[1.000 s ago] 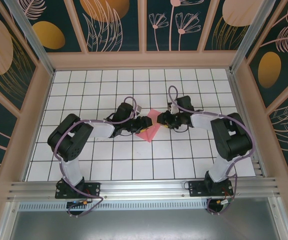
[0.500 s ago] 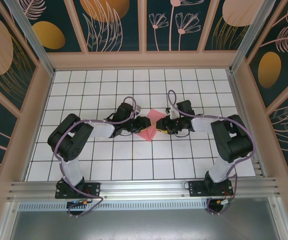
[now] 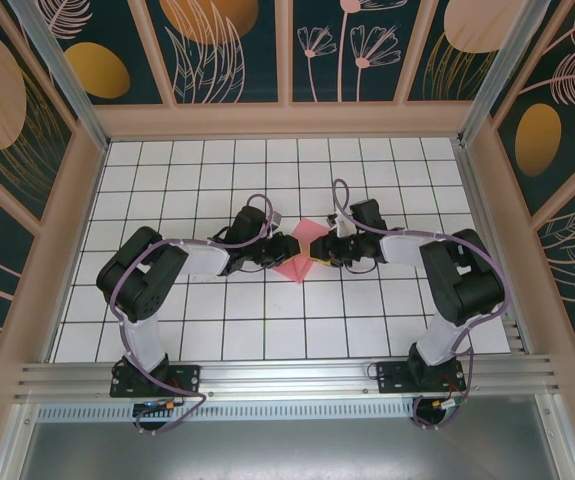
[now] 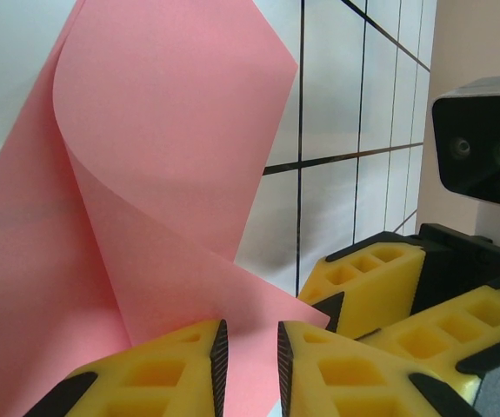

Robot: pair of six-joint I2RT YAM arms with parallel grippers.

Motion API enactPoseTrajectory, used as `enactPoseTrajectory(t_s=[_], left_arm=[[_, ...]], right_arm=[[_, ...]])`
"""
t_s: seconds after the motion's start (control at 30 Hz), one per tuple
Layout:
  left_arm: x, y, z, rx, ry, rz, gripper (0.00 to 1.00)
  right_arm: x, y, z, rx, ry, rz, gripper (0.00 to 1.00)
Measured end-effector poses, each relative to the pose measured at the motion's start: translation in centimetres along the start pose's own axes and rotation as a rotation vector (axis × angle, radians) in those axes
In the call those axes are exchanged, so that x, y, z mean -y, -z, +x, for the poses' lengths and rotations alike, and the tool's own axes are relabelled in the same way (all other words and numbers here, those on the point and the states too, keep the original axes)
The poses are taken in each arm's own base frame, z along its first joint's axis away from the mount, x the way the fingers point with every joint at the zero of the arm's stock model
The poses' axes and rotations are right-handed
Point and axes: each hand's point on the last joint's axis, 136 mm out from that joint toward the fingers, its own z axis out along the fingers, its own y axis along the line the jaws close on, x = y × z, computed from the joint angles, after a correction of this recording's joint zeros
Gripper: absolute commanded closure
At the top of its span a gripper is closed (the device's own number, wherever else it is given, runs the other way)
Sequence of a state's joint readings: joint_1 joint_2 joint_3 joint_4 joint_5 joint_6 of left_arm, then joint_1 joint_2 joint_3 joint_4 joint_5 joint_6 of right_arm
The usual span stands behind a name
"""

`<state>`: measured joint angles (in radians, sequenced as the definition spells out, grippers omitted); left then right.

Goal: Fold a paper plane with a square sheet of paper (pick it up from the middle)
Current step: Fold the triangle a second time at the center of the table.

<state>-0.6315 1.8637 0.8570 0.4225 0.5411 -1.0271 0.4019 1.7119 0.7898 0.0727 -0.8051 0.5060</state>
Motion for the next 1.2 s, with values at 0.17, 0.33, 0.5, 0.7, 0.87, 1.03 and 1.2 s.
enactPoseTrajectory(t_s=[0.17, 0.33, 0.5, 0.7, 0.87, 1.03, 1.2], left_arm=[[0.0, 0.0, 0.0, 0.000, 0.000, 0.000, 0.75], [0.0, 0.0, 0.0, 0.000, 0.000, 0.000, 0.75], [0.0, 0.0, 0.0, -0.001, 0.000, 0.000, 0.74], [0.1, -0.1, 0.3, -0.006, -0.004, 0.001, 0.75], [0.4, -0.4, 1.0, -0.022, -0.013, 0.004, 0.75], [0.3, -0.5, 1.3, -0.029, -0.013, -0.001, 0.75], [-0.3, -0.8, 1.4, -0.036, -0.004, -0.013, 0.75]], right_arm=[[0.3, -0.4, -0.4, -0.002, -0.004, 0.004, 0.78], [0.9, -0.8, -0.4, -0.010, -0.014, 0.016, 0.87], [1.4, -0.9, -0.5, -0.002, -0.020, 0.036, 0.93], [2.5, -1.2, -0.6, 0.003, -0.035, 0.072, 0.94], [3.0, -1.3, -0.6, 0.007, -0.043, 0.095, 0.94], [3.5, -1.3, -0.5, 0.005, -0.052, 0.119, 0.94], [3.5, -1.4, -1.0, 0.012, -0.044, 0.123, 0.94]])
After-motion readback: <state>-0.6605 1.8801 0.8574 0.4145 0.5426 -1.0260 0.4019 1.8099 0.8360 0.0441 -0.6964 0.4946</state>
